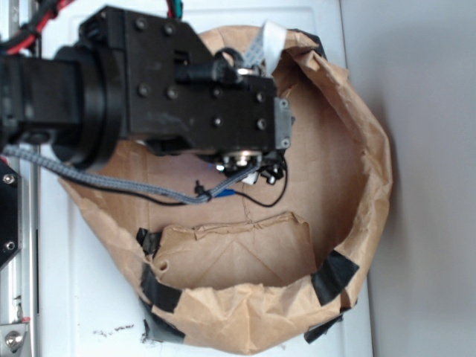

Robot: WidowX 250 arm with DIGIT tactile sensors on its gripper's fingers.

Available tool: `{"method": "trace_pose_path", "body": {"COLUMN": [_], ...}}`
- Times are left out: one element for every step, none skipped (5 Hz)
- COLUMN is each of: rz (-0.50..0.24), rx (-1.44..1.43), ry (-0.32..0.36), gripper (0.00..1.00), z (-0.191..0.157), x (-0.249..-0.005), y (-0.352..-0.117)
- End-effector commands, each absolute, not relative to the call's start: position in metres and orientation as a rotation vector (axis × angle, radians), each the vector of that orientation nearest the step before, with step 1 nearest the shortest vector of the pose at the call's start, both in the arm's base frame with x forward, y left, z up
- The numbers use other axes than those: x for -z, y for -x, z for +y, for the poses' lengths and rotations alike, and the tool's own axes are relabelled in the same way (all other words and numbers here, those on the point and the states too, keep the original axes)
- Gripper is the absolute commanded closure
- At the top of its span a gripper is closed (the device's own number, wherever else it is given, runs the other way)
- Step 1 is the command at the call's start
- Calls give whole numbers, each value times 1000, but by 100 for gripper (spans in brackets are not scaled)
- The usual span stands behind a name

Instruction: Grab the plastic pickle.

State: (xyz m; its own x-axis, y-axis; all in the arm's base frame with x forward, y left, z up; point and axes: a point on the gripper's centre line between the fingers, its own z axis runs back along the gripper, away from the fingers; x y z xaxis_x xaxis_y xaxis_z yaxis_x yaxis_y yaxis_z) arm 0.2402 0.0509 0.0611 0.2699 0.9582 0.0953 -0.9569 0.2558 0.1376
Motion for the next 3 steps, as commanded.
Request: {"method": "trace_pose_path", "body": {"rz": [-64, -34, 13], "rx": [-1382, -1425, -1473], "ry": [-146, -85, -43], "gripper": [0, 0, 0], "z": [48, 57, 65], "x": [-78, -103, -115], "y": [-238, -263, -284]}}
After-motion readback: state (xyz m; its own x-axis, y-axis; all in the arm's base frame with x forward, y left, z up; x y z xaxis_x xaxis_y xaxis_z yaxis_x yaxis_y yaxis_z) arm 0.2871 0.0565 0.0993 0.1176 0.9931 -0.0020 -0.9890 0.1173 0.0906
